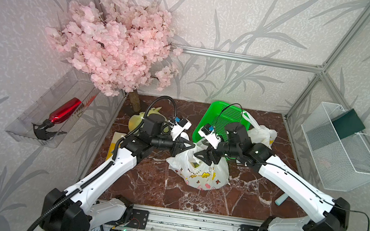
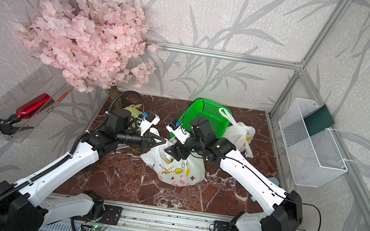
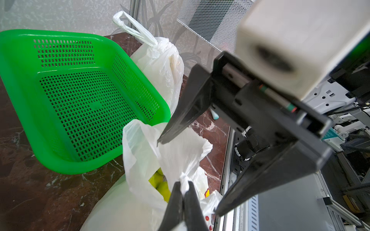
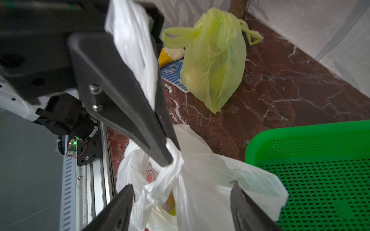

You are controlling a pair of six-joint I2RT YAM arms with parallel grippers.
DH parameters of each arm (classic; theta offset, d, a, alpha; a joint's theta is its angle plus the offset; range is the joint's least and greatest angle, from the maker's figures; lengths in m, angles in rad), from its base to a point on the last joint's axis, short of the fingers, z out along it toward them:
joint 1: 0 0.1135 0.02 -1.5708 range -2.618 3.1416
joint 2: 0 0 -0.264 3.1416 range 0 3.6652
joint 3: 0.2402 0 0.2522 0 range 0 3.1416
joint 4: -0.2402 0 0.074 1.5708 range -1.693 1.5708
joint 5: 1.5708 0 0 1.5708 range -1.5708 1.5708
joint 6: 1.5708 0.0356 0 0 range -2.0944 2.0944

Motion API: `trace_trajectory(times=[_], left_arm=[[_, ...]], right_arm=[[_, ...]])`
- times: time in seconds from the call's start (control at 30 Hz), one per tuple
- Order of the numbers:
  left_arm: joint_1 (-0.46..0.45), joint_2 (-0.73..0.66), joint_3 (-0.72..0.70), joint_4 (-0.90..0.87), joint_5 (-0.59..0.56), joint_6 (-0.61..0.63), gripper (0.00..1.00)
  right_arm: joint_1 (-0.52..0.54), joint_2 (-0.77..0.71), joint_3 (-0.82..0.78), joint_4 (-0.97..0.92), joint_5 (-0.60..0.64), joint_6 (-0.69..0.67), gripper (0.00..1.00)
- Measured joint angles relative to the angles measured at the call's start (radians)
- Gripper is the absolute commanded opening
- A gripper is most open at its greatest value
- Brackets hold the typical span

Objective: Place the pears into plastic bags & tie knots
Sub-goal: Tie the plastic bag at the center of the board.

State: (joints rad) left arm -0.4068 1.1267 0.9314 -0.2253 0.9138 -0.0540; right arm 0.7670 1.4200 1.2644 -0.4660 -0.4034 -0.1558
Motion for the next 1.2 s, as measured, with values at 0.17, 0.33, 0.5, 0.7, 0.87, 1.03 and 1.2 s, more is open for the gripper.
trace_trajectory(times=[0.17,0.33,0.5,0.7,0.87,1.03,1.2], left_arm=[[-0.01,0.0,0.0,-0.003,0.005,0.009,0.0],[-0.011,0.0,0.0,-0.006,0.003,0.017,0.05],[-0.011,-0.006,0.0,-0.034,-0.007,0.025,0.27],[-0.012,-0.043,-0.073,0.0,-0.022,-0.009,0.4],[-0.037,-0.006,-0.172,0.145,0.027,-0.105,0.41],[-0.183,0.008,-0.187,0.259,0.079,-0.143,0.4],[-0.228,-0.02,-0.178,0.203,0.084,-0.093,0.4]], right_arm=[[0.0,0.05,0.029,-0.034,0.014,-0.027,0.62],[0.0,0.079,0.066,-0.037,0.016,-0.045,0.24],[0.006,0.087,0.06,-0.028,0.065,-0.048,0.08],[0.021,0.017,-0.083,0.156,0.165,-0.055,0.02],[0.038,-0.074,-0.269,0.475,0.214,-0.047,0.0],[0.038,-0.073,-0.38,0.863,0.189,0.046,0.0],[0.036,-0.006,-0.443,1.188,0.07,0.166,0.0]])
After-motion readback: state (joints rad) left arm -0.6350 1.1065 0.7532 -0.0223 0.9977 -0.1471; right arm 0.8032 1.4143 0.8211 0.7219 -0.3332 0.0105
